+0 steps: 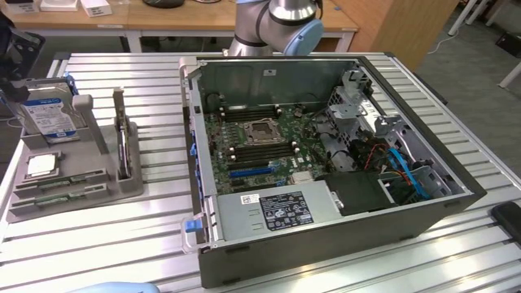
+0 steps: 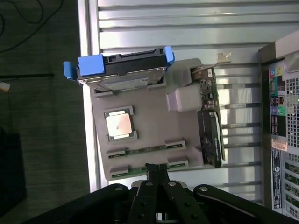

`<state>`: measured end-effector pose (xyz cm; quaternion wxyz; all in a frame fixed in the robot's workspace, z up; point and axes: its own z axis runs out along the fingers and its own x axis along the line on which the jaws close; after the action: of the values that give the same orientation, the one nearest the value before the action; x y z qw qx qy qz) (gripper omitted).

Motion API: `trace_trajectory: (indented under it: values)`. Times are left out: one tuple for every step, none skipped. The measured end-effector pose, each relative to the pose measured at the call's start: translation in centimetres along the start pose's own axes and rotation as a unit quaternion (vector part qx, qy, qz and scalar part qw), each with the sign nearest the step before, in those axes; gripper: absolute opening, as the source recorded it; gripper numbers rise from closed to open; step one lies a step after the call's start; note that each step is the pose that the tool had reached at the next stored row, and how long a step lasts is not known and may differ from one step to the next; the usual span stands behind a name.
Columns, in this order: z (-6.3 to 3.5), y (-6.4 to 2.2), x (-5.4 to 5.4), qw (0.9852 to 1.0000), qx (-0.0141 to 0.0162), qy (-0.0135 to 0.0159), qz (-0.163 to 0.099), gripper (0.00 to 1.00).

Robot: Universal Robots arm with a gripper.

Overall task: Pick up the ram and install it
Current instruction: 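Pick up the ram and move it above insertion slot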

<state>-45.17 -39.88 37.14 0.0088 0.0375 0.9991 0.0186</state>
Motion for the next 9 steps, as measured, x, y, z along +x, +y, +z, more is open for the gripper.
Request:
trace_trajectory:
  values:
    - [0.18, -0.01, 0.0, 1.0, 0.0001, 0.0002, 0.0, 0.1]
    - [0.37, -0.02, 0.0, 1.0, 0.0, 0.0002, 0.0, 0.1]
    - [0.55, -0.03, 0.0, 1.0, 0.0, 0.0003, 0.0, 0.1]
    - [0.73, -0.04, 0.0, 1.0, 0.0001, 0.0004, 0.0, 0.1]
    - [0.91, -0.05, 0.0, 1.0, 0.0001, 0.0006, 0.0, 0.1]
    - [1.09, -0.06, 0.0, 1.0, 0.0001, 0.0006, 0.0, 0.1]
    - [1.27, -0.07, 0.0, 1.0, 0.0001, 0.0008, 0.0, 0.1]
    - [1.45, -0.08, 0.0, 1.0, 0.0001, 0.0008, 0.0, 0.1]
    - [1.64, -0.09, 0.0, 1.0, 0.0001, 0.0009, 0.0, 0.1]
